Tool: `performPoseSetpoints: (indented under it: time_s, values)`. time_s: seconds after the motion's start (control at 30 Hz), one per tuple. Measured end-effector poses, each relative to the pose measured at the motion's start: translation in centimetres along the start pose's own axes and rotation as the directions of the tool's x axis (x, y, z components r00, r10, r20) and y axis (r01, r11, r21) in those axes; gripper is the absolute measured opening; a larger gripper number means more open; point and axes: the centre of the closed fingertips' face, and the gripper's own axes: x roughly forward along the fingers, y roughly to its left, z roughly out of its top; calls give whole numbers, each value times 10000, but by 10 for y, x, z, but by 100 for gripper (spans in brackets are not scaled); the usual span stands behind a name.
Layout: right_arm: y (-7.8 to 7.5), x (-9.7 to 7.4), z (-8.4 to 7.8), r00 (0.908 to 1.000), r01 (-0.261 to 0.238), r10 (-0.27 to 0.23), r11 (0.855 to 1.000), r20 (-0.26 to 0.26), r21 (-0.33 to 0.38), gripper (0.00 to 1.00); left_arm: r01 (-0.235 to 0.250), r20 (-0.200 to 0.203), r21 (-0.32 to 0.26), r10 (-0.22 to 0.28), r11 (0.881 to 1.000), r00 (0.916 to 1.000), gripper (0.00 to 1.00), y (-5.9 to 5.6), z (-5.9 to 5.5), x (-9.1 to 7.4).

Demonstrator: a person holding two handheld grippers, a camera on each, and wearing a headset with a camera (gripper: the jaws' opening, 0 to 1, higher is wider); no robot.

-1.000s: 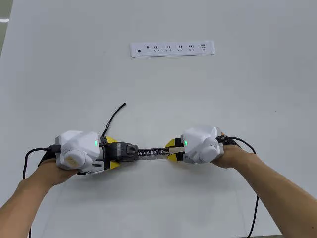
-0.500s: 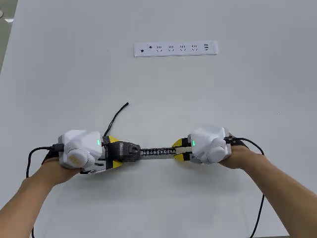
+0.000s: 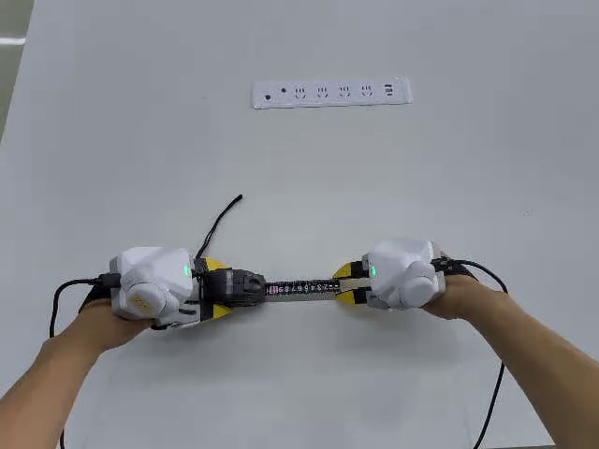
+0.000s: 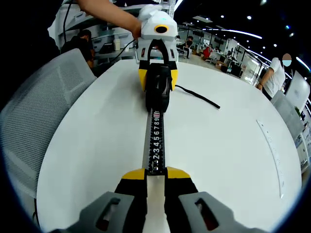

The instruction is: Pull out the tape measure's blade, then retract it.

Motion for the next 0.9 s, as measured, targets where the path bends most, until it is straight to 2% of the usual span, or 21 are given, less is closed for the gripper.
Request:
performPoseSetpoints:
  time_s: [0.9]
  values:
    - [1,-19,-27,9996,92,-89,9999,-284,98,11,5,-33,1,-5,10000,10000,32,-1,2,3]
